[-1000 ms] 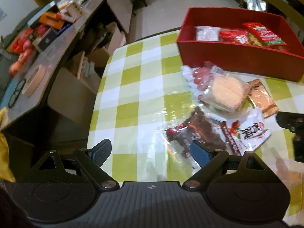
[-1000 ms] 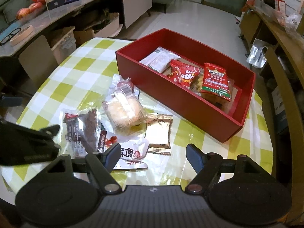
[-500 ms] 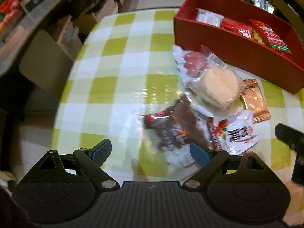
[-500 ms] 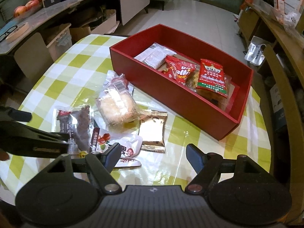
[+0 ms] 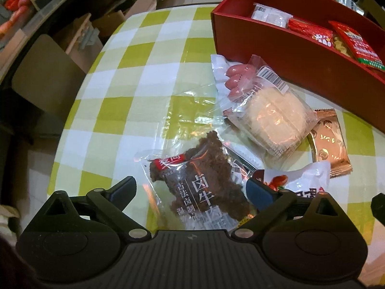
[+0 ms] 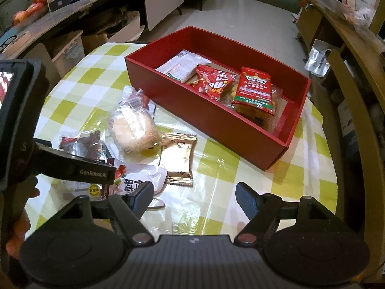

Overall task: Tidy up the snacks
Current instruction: 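Lower the left tool onto the brown beef jerky pack and close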

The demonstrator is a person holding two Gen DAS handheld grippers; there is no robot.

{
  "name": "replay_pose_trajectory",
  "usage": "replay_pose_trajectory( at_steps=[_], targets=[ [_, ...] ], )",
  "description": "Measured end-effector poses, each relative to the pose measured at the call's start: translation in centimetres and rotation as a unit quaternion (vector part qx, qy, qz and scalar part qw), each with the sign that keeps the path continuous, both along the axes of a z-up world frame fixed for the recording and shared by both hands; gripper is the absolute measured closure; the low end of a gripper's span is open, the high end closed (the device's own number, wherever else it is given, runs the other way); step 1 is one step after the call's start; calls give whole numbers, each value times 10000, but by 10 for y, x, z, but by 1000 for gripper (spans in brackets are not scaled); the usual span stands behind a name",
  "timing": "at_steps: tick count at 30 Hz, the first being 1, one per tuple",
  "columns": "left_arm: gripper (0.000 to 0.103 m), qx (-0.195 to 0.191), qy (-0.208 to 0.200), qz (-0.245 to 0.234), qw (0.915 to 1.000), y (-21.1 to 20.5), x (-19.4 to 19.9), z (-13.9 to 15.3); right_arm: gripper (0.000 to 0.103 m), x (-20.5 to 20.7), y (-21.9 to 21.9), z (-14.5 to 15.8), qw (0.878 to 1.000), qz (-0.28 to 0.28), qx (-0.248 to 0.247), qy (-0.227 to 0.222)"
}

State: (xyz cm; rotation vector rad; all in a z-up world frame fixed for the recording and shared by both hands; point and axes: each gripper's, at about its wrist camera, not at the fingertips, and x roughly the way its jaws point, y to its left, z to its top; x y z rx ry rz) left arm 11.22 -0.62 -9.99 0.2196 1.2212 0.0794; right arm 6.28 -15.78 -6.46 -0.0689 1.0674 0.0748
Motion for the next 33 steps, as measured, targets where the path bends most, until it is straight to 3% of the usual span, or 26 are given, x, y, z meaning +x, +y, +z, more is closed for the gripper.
replay_pose_trajectory(
  at_steps=[3,13,19,21,24,27,33],
  targets=[
    [5,-128,21,-61,9999,1,-2,-1,22,1,2,0,10000,22,2,4],
    [29,-99,8,-595,9982,6,-22,11,22,6,14,-9,9998,135,-39,162],
    [35,-122,122,-790,9967,20,-32,10,22,11,25,-14,9994,228,-66,249],
    [34,27,55,-907,9959,21,-35,10,22,13,28,-16,9992,261,-74,279],
    [21,139,-30,-995,9949,22,-37,9,22,17,33,-20,9990,292,-54,339],
    [16,139,-50,-1041,9945,22,-38,10,22,19,38,-23,9987,318,-59,390],
    [9,179,-101,-1098,9937,18,-34,5,22,23,38,-26,9985,289,-84,447]
  ],
)
